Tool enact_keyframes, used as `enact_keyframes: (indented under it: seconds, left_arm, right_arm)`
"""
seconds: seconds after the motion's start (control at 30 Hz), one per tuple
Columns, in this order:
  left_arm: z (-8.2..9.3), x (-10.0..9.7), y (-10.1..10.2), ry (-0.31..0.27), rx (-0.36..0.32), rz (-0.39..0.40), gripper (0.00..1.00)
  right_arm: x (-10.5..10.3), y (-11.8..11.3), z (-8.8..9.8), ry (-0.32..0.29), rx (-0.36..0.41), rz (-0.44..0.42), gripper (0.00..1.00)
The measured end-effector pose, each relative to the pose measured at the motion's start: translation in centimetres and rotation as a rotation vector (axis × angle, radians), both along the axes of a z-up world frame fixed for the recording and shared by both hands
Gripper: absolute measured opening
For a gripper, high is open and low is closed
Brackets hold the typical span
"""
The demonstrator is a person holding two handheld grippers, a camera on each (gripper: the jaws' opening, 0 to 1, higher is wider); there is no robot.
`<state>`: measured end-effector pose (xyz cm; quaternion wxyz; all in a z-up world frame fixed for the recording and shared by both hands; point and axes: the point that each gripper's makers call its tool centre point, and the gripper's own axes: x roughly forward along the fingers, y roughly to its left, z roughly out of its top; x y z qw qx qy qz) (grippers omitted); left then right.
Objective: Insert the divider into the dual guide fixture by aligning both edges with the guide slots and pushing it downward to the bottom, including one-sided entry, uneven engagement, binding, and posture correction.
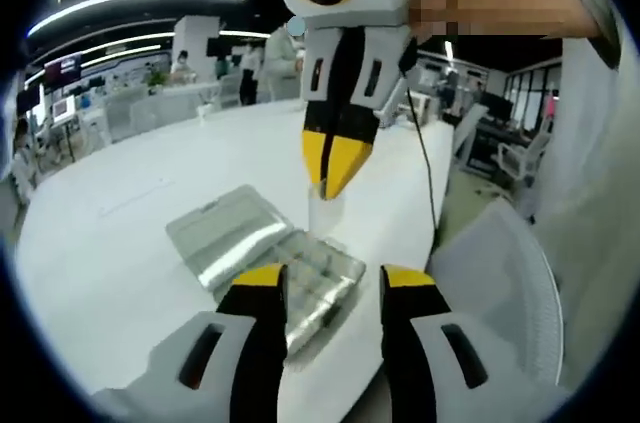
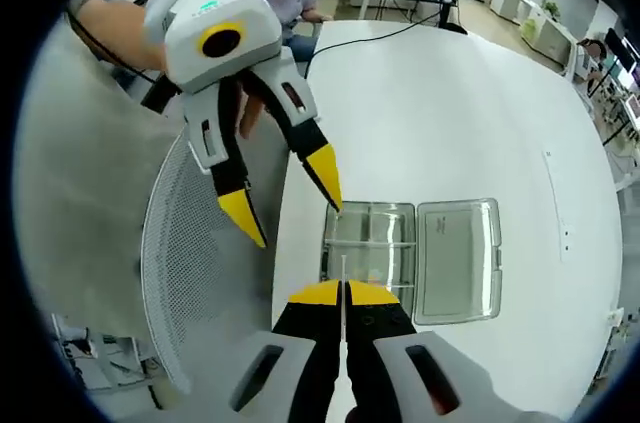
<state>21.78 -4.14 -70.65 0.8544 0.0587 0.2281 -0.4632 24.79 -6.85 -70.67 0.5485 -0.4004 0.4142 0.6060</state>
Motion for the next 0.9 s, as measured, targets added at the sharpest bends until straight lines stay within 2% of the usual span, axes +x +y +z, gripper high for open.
enact_keyframes:
  seconds: [0.23,0.33,0.5,0.9]
  left_arm:
    - [-0.6,0.2,0.5,0.008,0.024,0.035,0.4]
    - [-1.0,0.3,0.7,0.017,0.046,0.047,0.44]
    - [-1.1,0.4,0.8,0.032,0.038,0.068,0.51]
    - [-1.8,0.4,1.1,0.072,0.049,0.1,0.6]
  right_arm:
    - [1.4,0.1,-1.8,-0.012,-0.054,-0.042,0.0]
    - [1.5,0.4,-2.2,-0.02,-0.053,-0.044,0.0]
    - [1.7,0.5,-3.1,-0.026,-0.054,-0.04,0.0]
    - [1.7,0.5,-5.2,-0.04,-0.051,-0.025,0.0]
